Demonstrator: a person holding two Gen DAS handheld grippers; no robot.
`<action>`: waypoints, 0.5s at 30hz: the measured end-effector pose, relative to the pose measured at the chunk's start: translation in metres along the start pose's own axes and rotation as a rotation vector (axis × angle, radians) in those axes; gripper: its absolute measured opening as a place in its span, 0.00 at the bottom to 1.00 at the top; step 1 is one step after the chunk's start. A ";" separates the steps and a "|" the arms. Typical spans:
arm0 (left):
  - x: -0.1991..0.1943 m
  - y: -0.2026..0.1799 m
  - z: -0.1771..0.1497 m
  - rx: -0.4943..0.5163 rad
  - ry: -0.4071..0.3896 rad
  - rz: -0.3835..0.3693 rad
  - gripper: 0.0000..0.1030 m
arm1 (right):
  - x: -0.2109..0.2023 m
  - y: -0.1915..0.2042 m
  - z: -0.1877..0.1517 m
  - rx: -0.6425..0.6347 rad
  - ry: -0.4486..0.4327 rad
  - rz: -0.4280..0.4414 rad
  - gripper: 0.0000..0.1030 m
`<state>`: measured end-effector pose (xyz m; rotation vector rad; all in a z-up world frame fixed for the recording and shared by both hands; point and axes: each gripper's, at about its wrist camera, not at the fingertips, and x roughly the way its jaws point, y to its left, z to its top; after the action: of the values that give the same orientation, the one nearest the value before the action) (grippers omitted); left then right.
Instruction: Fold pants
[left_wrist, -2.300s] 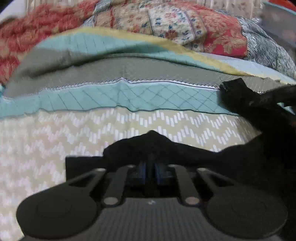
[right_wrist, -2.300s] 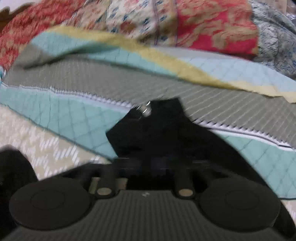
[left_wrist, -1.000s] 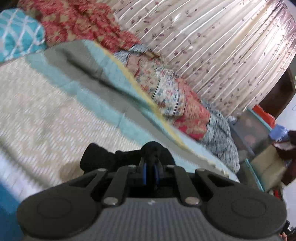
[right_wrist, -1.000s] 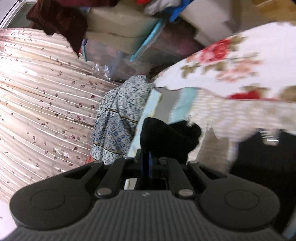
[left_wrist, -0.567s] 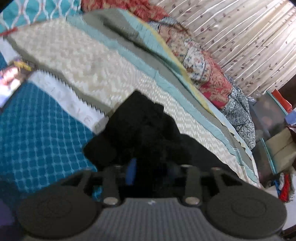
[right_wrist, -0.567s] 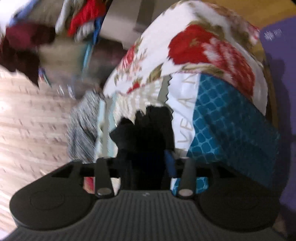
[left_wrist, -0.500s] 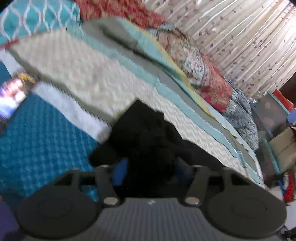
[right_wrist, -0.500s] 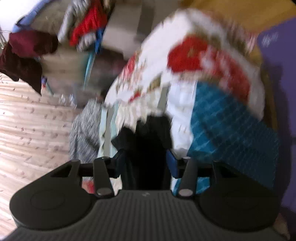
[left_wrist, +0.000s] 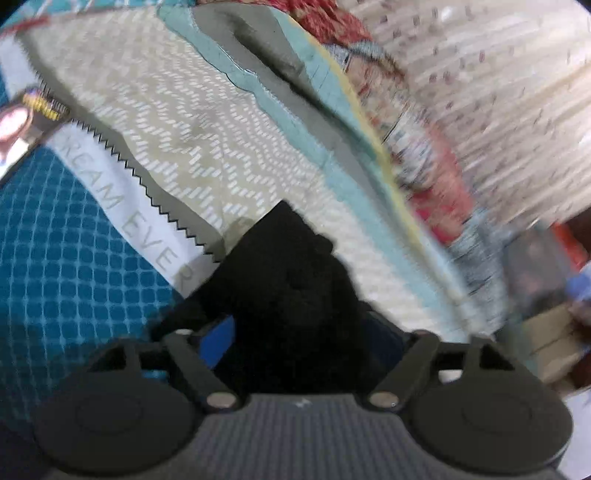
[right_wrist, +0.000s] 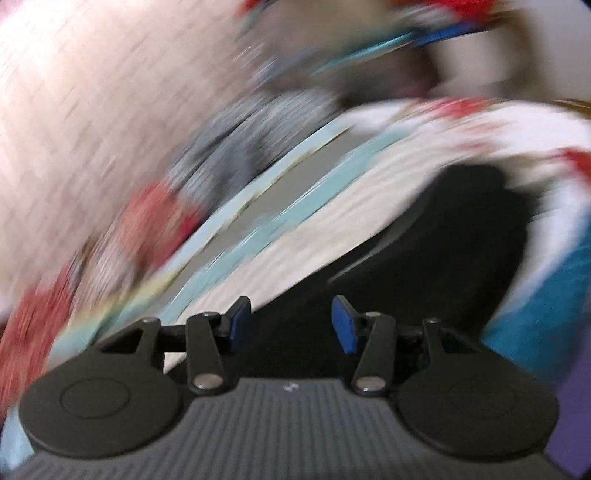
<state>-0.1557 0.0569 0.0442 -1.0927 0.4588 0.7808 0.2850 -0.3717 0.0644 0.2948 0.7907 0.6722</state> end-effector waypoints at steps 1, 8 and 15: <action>0.006 -0.006 -0.002 0.051 0.002 0.046 0.45 | 0.012 0.020 -0.010 -0.039 0.054 0.050 0.50; 0.011 -0.024 -0.022 0.259 -0.022 0.202 0.24 | 0.073 0.208 -0.105 -0.405 0.442 0.490 0.42; 0.009 -0.025 -0.021 0.280 -0.023 0.195 0.25 | 0.098 0.304 -0.183 -0.829 0.601 0.606 0.63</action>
<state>-0.1302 0.0348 0.0441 -0.7854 0.6419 0.8694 0.0657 -0.0781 0.0325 -0.4743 0.9152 1.6372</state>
